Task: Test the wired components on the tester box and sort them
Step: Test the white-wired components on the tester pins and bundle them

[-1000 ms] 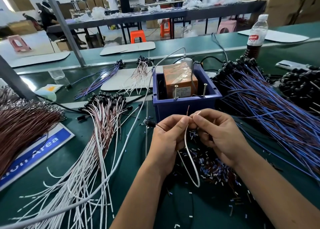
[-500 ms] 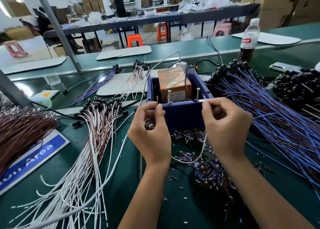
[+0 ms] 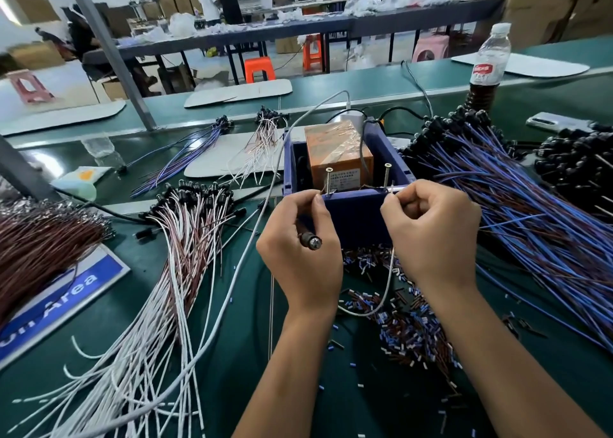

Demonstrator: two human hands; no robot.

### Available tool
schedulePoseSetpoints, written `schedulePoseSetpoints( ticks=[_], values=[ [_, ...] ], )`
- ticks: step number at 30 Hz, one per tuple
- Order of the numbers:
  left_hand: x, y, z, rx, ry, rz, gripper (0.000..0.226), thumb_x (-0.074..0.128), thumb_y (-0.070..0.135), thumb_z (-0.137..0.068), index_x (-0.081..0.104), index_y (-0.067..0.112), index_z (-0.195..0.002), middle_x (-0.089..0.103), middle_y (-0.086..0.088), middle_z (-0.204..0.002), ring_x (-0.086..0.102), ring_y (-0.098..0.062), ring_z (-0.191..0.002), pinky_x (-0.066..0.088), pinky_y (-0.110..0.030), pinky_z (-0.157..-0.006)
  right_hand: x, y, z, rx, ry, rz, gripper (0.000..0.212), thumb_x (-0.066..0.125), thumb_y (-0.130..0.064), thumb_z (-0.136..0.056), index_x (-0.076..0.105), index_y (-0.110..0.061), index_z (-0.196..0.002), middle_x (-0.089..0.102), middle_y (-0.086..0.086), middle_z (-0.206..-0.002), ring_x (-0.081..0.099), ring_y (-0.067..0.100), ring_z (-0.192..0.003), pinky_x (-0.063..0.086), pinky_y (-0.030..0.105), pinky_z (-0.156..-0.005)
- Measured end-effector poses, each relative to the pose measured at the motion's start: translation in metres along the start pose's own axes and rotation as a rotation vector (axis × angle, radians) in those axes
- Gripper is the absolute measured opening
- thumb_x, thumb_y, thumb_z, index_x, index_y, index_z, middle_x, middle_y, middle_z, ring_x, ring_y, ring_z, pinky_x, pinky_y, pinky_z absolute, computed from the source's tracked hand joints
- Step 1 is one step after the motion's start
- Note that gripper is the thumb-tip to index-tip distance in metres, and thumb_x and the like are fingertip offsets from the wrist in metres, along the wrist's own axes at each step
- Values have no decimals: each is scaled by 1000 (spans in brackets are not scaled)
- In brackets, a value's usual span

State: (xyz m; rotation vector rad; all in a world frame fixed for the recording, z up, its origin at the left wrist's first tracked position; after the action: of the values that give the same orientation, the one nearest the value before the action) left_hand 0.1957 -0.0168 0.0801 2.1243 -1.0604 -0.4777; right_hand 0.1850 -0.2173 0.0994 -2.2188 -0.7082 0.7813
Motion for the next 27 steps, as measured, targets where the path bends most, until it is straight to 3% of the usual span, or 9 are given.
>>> schedulePoseSetpoints(
  ticks=[3, 9, 15, 27],
  values=[
    [2, -1, 0, 2, -14, 10, 10, 67, 15, -96, 75, 16, -91, 68, 11, -76, 58, -14, -63, 47, -35, -55, 1, -2, 0, -17, -22, -18, 27, 71, -14, -89, 66, -14, -62, 56, -6, -47, 55, 14, -47, 45, 21, -50],
    [2, -4, 0, -35, -17, 45, 9, 67, 17, -95, 76, 19, -91, 70, 11, -78, 64, -14, -69, 51, -31, -58, 0, -10, -3, -105, -43, 62, 28, 71, -10, -88, 65, -12, -61, 51, -6, -46, 48, 13, -42, 37, 13, -50],
    [1, -4, 1, -40, -28, 19, 9, 66, 18, -94, 75, 20, -89, 68, 11, -76, 61, -5, -69, 40, -10, -65, -6, -23, -5, -181, -47, 183, 29, 73, -10, -90, 64, -9, -63, 45, -9, -46, 44, 4, -40, 29, 12, -47],
    [2, -4, 1, -62, -49, 38, 8, 69, 14, -93, 76, 16, -90, 70, 10, -77, 62, -2, -70, 41, -8, -65, -7, -24, -5, -187, -70, 213, 26, 72, -9, -92, 67, -9, -67, 39, -17, -49, 42, -1, -40, 28, 8, -47]
  ],
)
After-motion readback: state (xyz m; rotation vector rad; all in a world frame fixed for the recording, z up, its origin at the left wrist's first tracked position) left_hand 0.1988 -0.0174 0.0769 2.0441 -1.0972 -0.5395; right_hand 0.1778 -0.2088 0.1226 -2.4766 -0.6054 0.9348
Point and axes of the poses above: each hand's wrist, its own z-axis away from the middle knuckle, its own x-axis out of the palm, y = z × x, the point moved 8 cm from there along -z, towards the middle knuckle
